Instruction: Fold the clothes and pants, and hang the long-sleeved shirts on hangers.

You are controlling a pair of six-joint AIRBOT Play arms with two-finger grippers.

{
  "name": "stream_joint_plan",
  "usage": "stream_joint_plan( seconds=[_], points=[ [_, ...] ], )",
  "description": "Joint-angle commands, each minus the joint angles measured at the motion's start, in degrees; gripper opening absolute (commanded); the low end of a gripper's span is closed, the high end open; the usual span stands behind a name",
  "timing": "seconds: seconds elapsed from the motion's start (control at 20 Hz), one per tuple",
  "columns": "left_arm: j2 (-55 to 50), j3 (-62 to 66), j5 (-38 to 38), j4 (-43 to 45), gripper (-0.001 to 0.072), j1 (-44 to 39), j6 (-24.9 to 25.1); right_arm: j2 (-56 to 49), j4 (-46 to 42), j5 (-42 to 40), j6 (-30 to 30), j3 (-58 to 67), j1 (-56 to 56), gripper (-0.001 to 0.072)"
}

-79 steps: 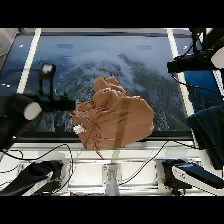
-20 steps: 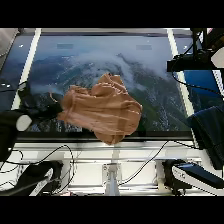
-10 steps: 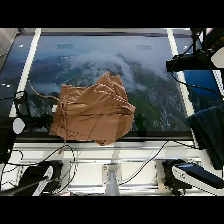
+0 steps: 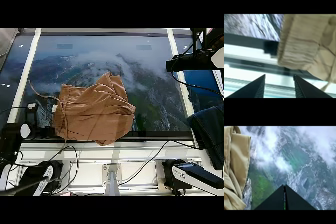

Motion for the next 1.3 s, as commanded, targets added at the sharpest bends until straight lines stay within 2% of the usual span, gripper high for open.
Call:
stream_joint_plan(
  seconds=[0.0,0.05,0.1,0.15,0.2,0.3,0.35,0.4,0.45,0.5,0.55,0.6,0.65,0.9,1.05,1.25],
  points=[
    [0.0,-1.1,4.0,-9.4,0.0403,5.4,3.7,0.0,-0.3,0.0,0.0,0.0,0.0,0.0015],
    [0.0,-0.6,5.2,-12.1,0.0335,8.2,3.7,0.0,-0.3,0.0,0.0,0.0,0.0,0.0015],
    [0.0,-0.5,6.3,-13.6,0.0179,11.1,2.5,0.0,-0.3,0.0,0.0,0.0,0.0,0.0015],
    [-0.2,-0.5,7.0,-14.6,0.0082,15.3,-1.4,0.0,-0.3,0.0,0.0,0.0,0.0,0.0015],
    [-1.0,-0.5,6.5,-16.3,0.0079,19.9,-3.6,0.0,-0.3,0.0,0.0,0.0,0.0,0.0015],
    [-4.2,-0.5,4.9,-23.6,0.0055,27.8,-3.6,0.0,-0.3,0.0,0.0,0.0,0.0,0.0015],
    [-6.9,-0.5,3.0,-31.1,0.0055,30.9,-1.9,0.0,-0.3,0.0,0.0,0.0,0.0,0.0015],
    [-10.1,-0.5,0.5,-38.2,0.0056,32.7,5.3,0.0,-0.3,0.0,0.0,0.0,0.0,0.0015],
    [-13.5,-0.3,-2.4,-43.3,0.0062,33.3,15.3,0.0,-0.3,0.0,0.0,0.0,0.0,0.0015],
    [-16.9,0.2,-6.2,-45.4,0.0087,33.3,26.6,0.0,-0.3,0.0,0.0,0.0,0.0,0.0015],
    [-19.7,0.8,-9.5,-46.0,0.0276,33.3,33.7,0.0,-0.3,0.0,0.0,0.0,0.0,0.0015],
    [-22.1,1.4,-11.6,-45.3,0.0537,33.4,36.1,0.0,-0.3,0.0,0.0,0.0,0.0,0.0015],
    [-23.8,2.2,-12.3,-44.0,0.0651,33.6,36.1,0.0,-0.3,-0.1,-0.1,0.0,0.0,0.0015],
    [-25.6,9.4,-14.3,-35.7,0.0649,33.6,36.2,0.0,-0.3,-0.1,-0.1,0.0,0.0,0.0015],
    [-25.6,14.2,-17.5,-27.3,0.0631,33.6,36.1,0.0,-0.3,-0.5,-0.1,0.0,0.0,0.0015],
    [-26.7,14.6,-17.1,-22.6,0.0632,33.6,37.6,-0.2,-0.3,-0.5,-0.1,0.0,0.0,0.0015]
  ],
)
